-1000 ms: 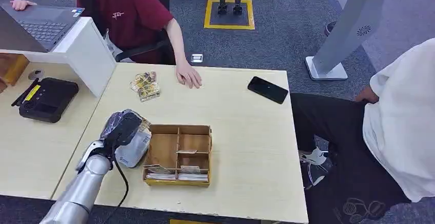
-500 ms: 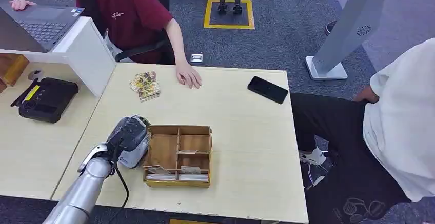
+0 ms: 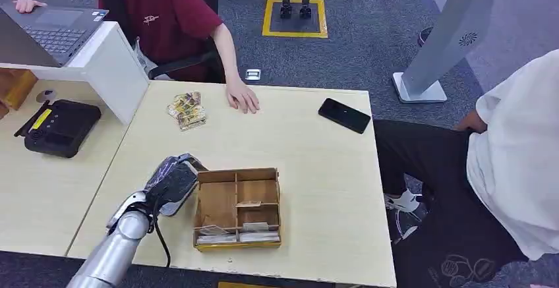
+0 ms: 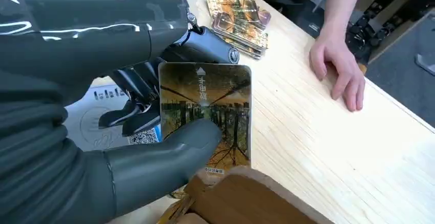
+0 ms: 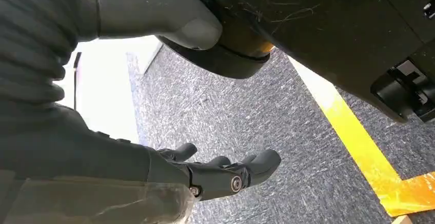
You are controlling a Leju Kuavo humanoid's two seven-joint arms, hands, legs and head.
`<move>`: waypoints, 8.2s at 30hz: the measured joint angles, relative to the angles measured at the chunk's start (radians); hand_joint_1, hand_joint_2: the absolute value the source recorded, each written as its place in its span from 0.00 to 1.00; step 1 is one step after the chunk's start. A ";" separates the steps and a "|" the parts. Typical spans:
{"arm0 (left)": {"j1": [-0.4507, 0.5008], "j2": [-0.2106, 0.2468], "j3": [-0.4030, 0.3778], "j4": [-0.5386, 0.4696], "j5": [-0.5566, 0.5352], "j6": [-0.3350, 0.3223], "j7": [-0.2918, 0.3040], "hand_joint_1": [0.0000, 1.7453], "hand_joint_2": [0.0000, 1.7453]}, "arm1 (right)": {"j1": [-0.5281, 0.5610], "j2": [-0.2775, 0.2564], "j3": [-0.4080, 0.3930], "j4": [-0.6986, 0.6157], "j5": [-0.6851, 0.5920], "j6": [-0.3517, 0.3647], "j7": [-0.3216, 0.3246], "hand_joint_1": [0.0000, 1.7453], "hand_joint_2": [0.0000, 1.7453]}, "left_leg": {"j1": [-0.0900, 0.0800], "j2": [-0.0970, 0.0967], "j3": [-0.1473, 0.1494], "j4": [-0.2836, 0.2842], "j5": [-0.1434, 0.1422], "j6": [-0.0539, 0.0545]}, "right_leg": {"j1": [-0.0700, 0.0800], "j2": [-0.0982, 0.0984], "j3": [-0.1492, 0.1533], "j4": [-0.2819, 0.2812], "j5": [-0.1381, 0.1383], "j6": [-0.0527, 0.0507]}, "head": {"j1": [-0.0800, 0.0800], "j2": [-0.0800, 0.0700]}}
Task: Pass the card to the sensor for recognition and then transmit it.
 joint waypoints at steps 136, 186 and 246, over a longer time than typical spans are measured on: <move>0.037 -0.112 0.116 0.211 -0.520 0.731 0.136 1.00 1.00 | 0.005 0.001 0.045 0.000 0.019 -0.010 -0.015 0.00 1.00 | 0.000 0.000 -0.001 0.000 -0.002 0.002 | 0.000 -0.001 0.000 0.000 -0.002 0.000 | 0.000 0.000; 0.038 -0.182 0.045 0.016 -0.372 0.620 -0.002 1.00 1.00 | 0.000 0.000 0.076 0.000 0.044 0.007 -0.028 0.00 1.00 | -0.001 0.000 0.003 0.001 -0.003 0.003 | 0.000 0.001 0.003 -0.001 -0.001 0.001 | 0.000 0.000; -0.506 -0.275 0.229 0.457 -0.470 0.766 0.047 0.00 1.00 | -0.054 0.029 0.218 0.001 0.114 0.123 -0.055 0.00 0.00 | -0.001 0.000 0.002 0.001 -0.003 0.003 | 0.000 0.001 0.003 0.000 -0.001 0.001 | 0.000 0.000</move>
